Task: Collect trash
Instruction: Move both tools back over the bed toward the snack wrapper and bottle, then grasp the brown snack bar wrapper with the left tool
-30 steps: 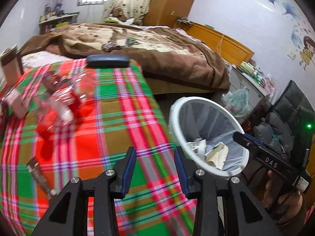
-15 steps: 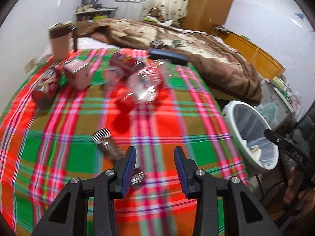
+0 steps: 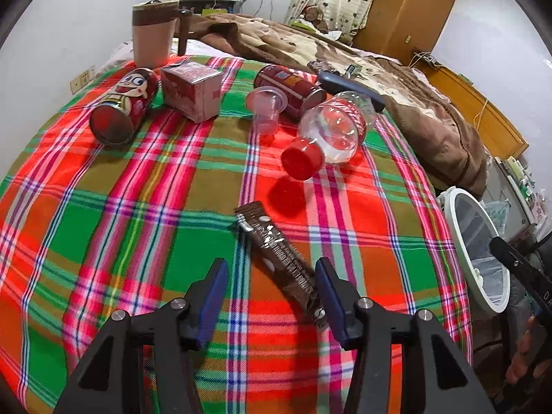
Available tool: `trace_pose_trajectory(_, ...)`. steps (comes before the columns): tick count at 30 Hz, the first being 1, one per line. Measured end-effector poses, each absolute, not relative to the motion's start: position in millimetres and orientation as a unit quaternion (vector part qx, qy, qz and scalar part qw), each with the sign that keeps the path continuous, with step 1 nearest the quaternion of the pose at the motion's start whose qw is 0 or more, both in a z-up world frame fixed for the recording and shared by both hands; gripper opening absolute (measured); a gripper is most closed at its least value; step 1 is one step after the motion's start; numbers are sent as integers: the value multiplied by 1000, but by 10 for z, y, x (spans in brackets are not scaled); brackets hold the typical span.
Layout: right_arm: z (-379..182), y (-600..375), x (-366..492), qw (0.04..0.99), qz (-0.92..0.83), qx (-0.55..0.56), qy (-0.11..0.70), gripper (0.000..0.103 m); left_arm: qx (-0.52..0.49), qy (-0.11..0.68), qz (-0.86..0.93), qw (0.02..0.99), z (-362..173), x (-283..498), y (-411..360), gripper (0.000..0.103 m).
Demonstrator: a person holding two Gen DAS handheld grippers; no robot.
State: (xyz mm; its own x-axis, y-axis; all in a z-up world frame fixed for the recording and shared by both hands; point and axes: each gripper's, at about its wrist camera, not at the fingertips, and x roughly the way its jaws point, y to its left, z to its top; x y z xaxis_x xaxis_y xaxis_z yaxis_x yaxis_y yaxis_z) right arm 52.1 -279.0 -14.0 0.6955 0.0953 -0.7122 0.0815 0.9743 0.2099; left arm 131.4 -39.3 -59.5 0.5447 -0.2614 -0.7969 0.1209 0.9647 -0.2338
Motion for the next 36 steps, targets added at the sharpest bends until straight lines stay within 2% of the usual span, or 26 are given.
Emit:
trace_pose_trajectory(7,-130,-2555,669,913,23,98,395,46,-55,464,-110,877,-622,1356,-478,51)
trace_pose_trajectory(8,-125,-2519,694,913,26,95,396,46,-56,463,-109,878,-621,1353,-466,48)
trace_pose_trajectory(10,-112,-2447,743,913,31,89,396,46,-53,463,-107,879,-630,1369,-428,32)
trace_pose_trajectory(12,-104,-2395,791,913,35,85,397,46,-58,465,-110,877,-633,1383,-362,26)
trace_pose_trajectory(23,-112,-2099,1114,909,45,78,406,46,-72,463,-136,873,-605,1533,-169,24)
trace_pose_trajectory(34,-127,-1968,1451,903,43,119,410,46,-79,461,-134,874,-586,1859,57,24)
trace_pose_trajectory(36,-137,-1968,1543,899,40,140,413,50,-88,465,-136,870,-616,1902,85,24)
